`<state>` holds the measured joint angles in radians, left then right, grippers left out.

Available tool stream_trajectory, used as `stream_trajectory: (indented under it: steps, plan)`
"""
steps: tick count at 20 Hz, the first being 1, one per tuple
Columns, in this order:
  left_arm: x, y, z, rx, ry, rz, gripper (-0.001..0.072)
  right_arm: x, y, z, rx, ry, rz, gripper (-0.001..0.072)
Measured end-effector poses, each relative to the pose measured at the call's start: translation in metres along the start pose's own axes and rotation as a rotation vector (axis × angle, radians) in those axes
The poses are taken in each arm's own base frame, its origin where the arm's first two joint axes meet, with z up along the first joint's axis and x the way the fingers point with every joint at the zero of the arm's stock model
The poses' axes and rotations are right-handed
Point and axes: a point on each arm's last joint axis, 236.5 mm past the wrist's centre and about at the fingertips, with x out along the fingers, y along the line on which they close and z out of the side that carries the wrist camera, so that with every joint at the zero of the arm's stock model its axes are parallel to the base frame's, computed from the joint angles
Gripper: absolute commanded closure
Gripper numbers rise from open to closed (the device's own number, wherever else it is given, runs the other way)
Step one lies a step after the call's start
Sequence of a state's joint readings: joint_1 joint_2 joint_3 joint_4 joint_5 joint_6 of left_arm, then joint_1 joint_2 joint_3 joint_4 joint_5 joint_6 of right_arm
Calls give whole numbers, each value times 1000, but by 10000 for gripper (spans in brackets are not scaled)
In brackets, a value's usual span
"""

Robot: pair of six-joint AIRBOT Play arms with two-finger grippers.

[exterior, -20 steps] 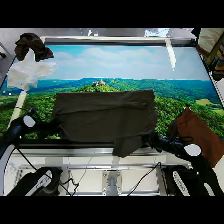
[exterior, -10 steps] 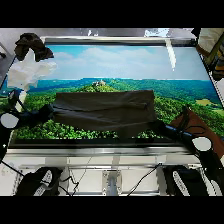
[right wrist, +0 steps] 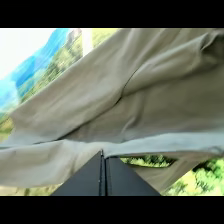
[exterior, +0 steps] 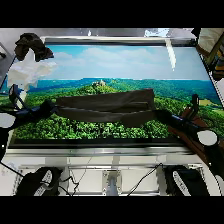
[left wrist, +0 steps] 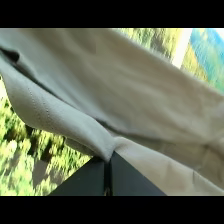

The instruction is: Fold the shirts.

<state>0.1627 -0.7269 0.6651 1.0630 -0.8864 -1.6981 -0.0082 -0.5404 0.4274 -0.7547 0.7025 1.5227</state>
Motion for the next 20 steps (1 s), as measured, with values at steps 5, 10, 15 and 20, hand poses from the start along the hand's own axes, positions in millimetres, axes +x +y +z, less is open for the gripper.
stream_trajectory:
  steps: [5, 10, 15, 20]
  plan:
    - [25, 17, 12, -31, -13, 42, 694, 26, -5, 44, -69, -52, -46, 695]
    - [50, 28, 32, -72, -42, 69, 694, 69, -5, 102, -172, -77, -86, 695]
    - [75, 36, 46, -74, -36, 92, 693, 125, -26, 131, -221, -35, -132, 695]
    - [109, 52, 35, -73, 30, 129, 692, 172, -68, 123, -200, 33, -191, 695]
